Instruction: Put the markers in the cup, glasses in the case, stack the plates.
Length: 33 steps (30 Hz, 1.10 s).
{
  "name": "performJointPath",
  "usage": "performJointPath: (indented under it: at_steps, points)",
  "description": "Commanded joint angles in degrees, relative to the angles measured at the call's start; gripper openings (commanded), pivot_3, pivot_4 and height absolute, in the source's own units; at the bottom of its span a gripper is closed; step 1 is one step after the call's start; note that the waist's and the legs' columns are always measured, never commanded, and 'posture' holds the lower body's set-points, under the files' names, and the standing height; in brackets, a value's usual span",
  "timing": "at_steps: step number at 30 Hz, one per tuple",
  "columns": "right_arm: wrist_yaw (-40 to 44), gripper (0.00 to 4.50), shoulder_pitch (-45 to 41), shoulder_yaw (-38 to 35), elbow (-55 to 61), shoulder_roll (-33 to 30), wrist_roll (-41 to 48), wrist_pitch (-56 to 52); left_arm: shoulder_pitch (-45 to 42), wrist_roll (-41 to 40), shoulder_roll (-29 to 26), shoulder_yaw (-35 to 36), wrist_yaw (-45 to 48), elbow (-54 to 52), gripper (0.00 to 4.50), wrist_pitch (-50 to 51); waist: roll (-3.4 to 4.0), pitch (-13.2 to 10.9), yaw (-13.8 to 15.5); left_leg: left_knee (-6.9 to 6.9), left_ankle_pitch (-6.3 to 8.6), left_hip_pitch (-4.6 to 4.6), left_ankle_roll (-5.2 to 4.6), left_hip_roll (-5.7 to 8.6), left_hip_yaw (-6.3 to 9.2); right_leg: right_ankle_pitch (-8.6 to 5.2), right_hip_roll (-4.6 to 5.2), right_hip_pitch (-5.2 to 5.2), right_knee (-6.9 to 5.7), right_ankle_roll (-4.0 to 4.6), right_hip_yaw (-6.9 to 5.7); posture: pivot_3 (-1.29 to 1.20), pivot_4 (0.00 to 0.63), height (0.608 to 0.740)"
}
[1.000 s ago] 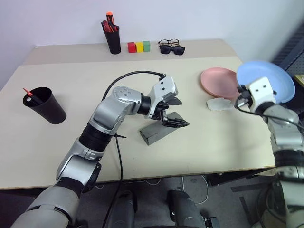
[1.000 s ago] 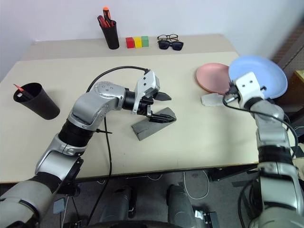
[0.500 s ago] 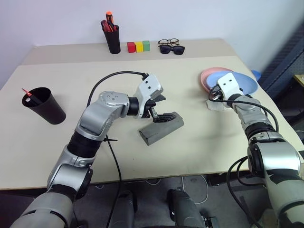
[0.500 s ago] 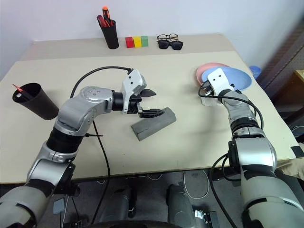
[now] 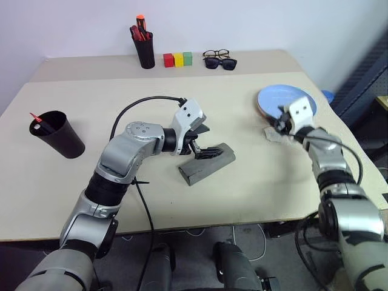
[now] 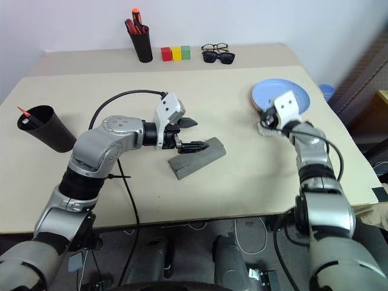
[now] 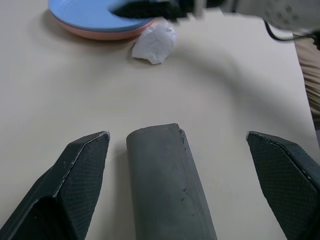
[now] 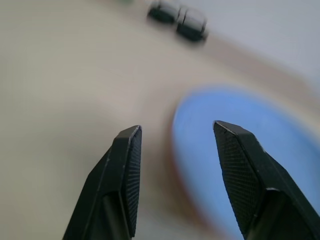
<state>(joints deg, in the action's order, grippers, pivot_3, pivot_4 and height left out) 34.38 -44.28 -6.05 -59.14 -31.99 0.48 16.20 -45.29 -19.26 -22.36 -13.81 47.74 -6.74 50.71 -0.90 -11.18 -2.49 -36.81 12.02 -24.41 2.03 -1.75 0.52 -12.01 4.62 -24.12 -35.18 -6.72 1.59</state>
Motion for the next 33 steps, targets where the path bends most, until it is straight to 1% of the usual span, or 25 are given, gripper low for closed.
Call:
performJointPath:
  at_steps: [1, 3, 8, 11, 14, 18, 22, 24, 26, 28, 33]
  points:
    - [0.05, 2.26, 1.97, -1.14, 5.85, 0.19, 2.01, -1.42, -1.78, -0.43, -0.16, 1.01, 0.26, -0.28, 4.50, -1.57, 0.01, 0.00, -0.29, 0.00, 0.00, 0.02, 0.00, 0.00, -0.01, 0.00, 0.00, -0.01, -0.01, 0.01, 0.01, 0.00, 0.150, 0.740]
    - [-1.13, 2.26, 3.23, -0.97, 6.10, 0.84, 1.95, -2.47, -1.90, -0.51, -0.30, 1.11, 0.30, -0.15, 4.50, -1.68, 0.02, 0.00, -0.63, 0.00, 0.00, 0.05, 0.00, -0.01, -0.01, 0.00, -0.01, -0.01, -0.03, 0.02, 0.01, 0.00, 0.150, 0.740]
    - [-6.27, 2.26, 2.42, 0.36, -1.07, 2.22, -0.58, -2.67, -2.24, -0.55, -1.18, 1.51, 0.38, 0.02, 4.50, -1.52, 0.00, 0.01, -0.79, 0.00, 0.00, 0.07, 0.00, -0.01, 0.00, -0.01, -0.02, 0.00, -0.06, 0.03, 0.01, 0.00, 0.150, 0.740]
    - [-8.08, 1.45, 1.01, 0.31, -4.57, 2.39, -1.00, -2.80, -2.29, -0.65, -1.65, 1.86, 0.06, -0.05, 4.50, -1.22, -0.02, 0.02, -0.70, -0.04, 0.00, 0.08, 0.00, -0.01, 0.00, -0.06, -0.02, 0.05, -0.04, 0.14, 0.02, 0.00, 0.150, 0.740]
    - [-8.90, 0.02, 0.17, 0.07, -6.26, 2.43, -0.99, -2.45, -2.10, -0.78, -1.84, 2.09, -0.37, -0.30, 4.50, -0.95, -0.02, 0.02, -0.10, -0.07, 0.00, 0.09, 0.00, 0.00, 0.00, -0.09, -0.01, 0.10, -0.01, 0.19, 0.01, 0.00, 0.150, 0.740]
    - [-9.49, 0.02, -0.29, -0.35, -4.42, 2.30, -0.48, -1.48, -1.22, -1.18, -2.04, 2.50, -0.92, -1.31, 4.50, -0.29, -0.03, 0.03, -0.01, -0.11, 0.00, 0.08, 0.00, 0.00, 0.00, -0.09, 0.00, 0.14, 0.02, 0.19, 0.01, 0.00, 0.150, 0.740]
    - [-6.56, 0.02, -0.84, -1.73, 3.31, 2.50, 2.57, 0.07, -0.68, -1.69, -2.00, 2.98, -1.47, -1.75, 4.50, 0.17, 0.01, 0.00, -0.07, -0.09, 0.00, 0.07, 0.00, 0.00, 0.00, -0.08, -0.01, 0.12, 0.01, 0.17, 0.02, 0.00, 0.150, 0.740]
    - [-5.31, 0.02, -2.36, -1.98, 6.50, 2.40, 3.71, 0.28, -0.58, -1.98, -2.01, 3.15, -1.79, -1.77, 4.50, 0.30, 0.01, 0.00, -0.23, -0.06, 0.00, 0.07, 0.00, 0.00, 0.00, 0.00, -0.01, 0.08, 0.00, 0.03, 0.02, 0.00, 0.150, 0.740]
    - [-5.21, 0.02, -4.93, -1.76, 7.21, 1.97, 3.65, 1.08, -0.52, -2.27, -2.08, 3.15, -2.07, -1.88, 4.50, 0.34, 0.02, -0.01, -0.30, -0.04, 0.00, 0.08, 0.00, -0.01, 0.00, 0.01, -0.02, 0.06, -0.03, 0.01, 0.02, 0.00, 0.150, 0.740]
    - [-5.39, 0.02, -8.25, -1.56, 5.04, 1.64, 2.96, 3.19, -0.42, -2.56, -1.99, 3.33, -2.50, -2.40, 4.50, 0.47, 0.02, -0.01, -0.27, -0.04, 0.00, 0.08, 0.00, -0.01, 0.00, 0.01, -0.03, 0.03, -0.05, 0.01, 0.01, 0.00, 0.150, 0.740]
    - [-8.31, 0.02, -15.78, -0.37, -5.76, 1.43, -0.20, 5.79, -0.19, -2.54, -0.74, 5.12, -6.50, -3.85, 4.50, 0.30, 0.01, -0.01, 0.08, -0.01, 0.00, 0.05, 0.00, -0.01, 0.00, -0.04, -0.02, 0.02, 0.00, 0.07, 0.01, 0.00, 0.150, 0.740]
